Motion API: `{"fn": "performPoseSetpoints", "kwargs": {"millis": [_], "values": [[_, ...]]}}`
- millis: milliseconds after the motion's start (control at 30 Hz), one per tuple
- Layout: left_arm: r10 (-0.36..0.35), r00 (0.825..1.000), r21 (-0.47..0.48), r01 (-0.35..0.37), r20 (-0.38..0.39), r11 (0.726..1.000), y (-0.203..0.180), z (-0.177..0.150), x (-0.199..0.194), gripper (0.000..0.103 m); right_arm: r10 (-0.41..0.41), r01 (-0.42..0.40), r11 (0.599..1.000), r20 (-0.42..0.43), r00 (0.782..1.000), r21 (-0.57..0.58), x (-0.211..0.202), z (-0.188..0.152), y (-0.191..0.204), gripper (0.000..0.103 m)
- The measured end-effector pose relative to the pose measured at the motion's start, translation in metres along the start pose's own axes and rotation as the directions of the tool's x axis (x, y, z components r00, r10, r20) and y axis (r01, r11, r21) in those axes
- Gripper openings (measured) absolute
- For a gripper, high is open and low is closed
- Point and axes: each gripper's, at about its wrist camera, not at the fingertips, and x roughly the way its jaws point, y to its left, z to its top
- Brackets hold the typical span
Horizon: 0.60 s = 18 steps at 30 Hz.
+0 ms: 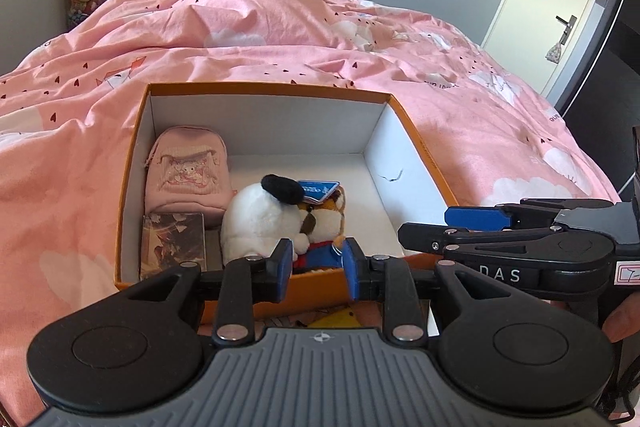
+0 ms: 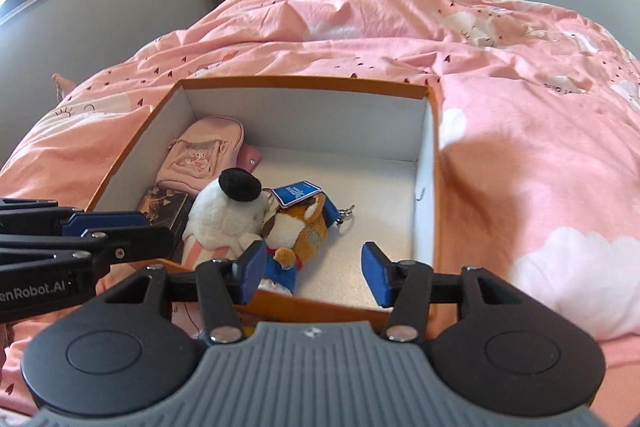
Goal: Organize objects
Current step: 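Move both tools back toward the white box and brown cardboard box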
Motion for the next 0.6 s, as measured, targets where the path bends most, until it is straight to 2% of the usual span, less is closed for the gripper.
{"fn": "performPoseSetpoints", "kwargs": {"millis": [133, 367, 600], "values": [[-0.058, 0.997, -0.017, 0.057, -0.047, 0.998, -0.005, -0.010, -0.002, 0.030, -0.035, 0.034, 0.998, 0.011, 0.999, 0.046, -0.022, -0.018, -0.007, 0.054], [-0.102, 0.987, -0.026, 0.099, -0.125, 0.995, -0.017, -0.035, 0.007, 0.030, -0.117, 0.117, 0.988, -0.014, 0.993, 0.101, -0.048, -0.050, -0.020, 0.048], [-0.159, 0.965, -0.018, 0.159, -0.210, 0.987, -0.035, -0.054, 0.022, 0.030, -0.164, 0.177, 0.971, -0.092, 0.982, 0.159, -0.057, -0.080, -0.036, 0.029]]}}
